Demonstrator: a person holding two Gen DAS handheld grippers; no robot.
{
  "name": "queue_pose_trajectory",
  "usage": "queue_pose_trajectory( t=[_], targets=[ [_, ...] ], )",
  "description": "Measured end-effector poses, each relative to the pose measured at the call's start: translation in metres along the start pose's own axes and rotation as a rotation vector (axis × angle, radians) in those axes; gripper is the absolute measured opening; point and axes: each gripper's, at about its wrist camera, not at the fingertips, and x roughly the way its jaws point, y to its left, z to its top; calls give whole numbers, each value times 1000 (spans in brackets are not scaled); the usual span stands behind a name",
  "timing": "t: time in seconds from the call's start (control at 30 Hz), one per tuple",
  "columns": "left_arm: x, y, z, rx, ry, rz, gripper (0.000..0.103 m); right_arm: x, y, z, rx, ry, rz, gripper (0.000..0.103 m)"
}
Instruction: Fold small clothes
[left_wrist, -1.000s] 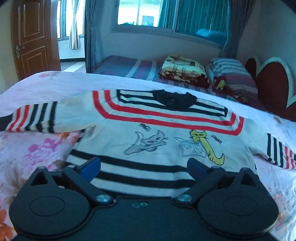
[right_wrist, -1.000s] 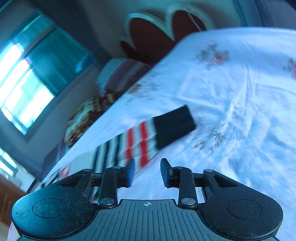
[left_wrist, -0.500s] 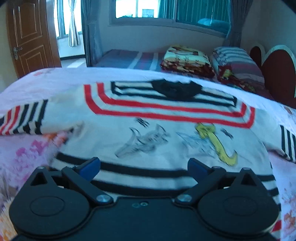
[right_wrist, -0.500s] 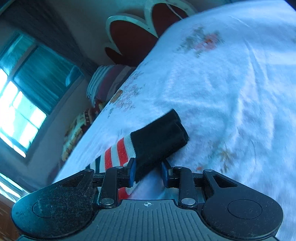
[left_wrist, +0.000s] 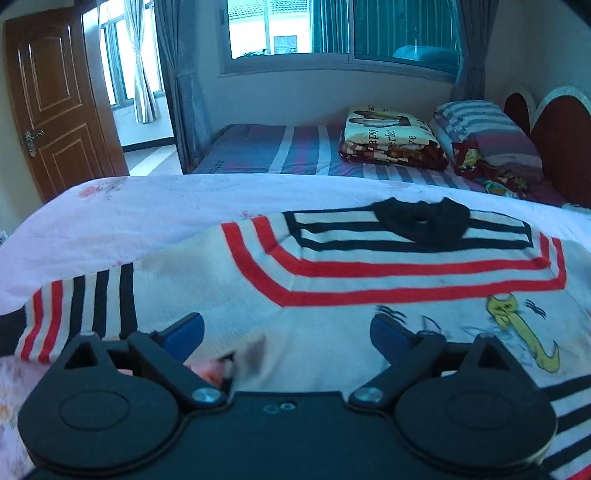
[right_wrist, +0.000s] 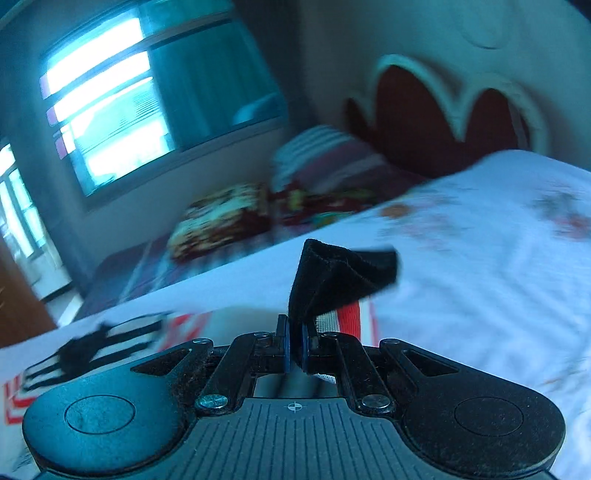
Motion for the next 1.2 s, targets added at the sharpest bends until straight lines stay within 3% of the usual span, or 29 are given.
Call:
queue_pose_trajectory(
  t=[0.3, 0.5, 0.6, 0.67, 0.7, 0.73, 0.9, 0.97, 1.1, 1.2],
  targets=[
    [19, 68, 0, -54, 21, -87, 96, 51, 172, -74, -129, 125, 161, 5],
    [19, 101, -3, -84, 22, -122, 91, 82, 255, -123, -285, 205, 243, 5],
    [21, 111, -5, -109, 28, -134, 91, 93, 277, -145, -327, 263, 279, 5],
    [22, 112, -6, -125, 36, -148, 91, 96, 287, -157, -361, 257, 300, 23],
    [22, 112, -7, -131, 38, -159, 91, 95, 292, -161, -376, 255, 333, 44],
    [22, 111, -7, -135, 39, -177, 91, 91, 294, -164, -384, 247, 355, 47],
    [23, 79, -6, -156, 38, -310, 89, 69, 273, -155, -304, 144, 328, 47],
    [29, 55, -7, -171, 54, -394, 73, 61, 261, -149, -264, 117, 288, 47],
    [51, 3, -7, -205, 108, -516, 67, 53, 230, -137, -192, 110, 218, 47],
    [74, -24, -8, -224, 169, -536, 57, 44, 209, -130, -151, 102, 183, 47]
  ],
)
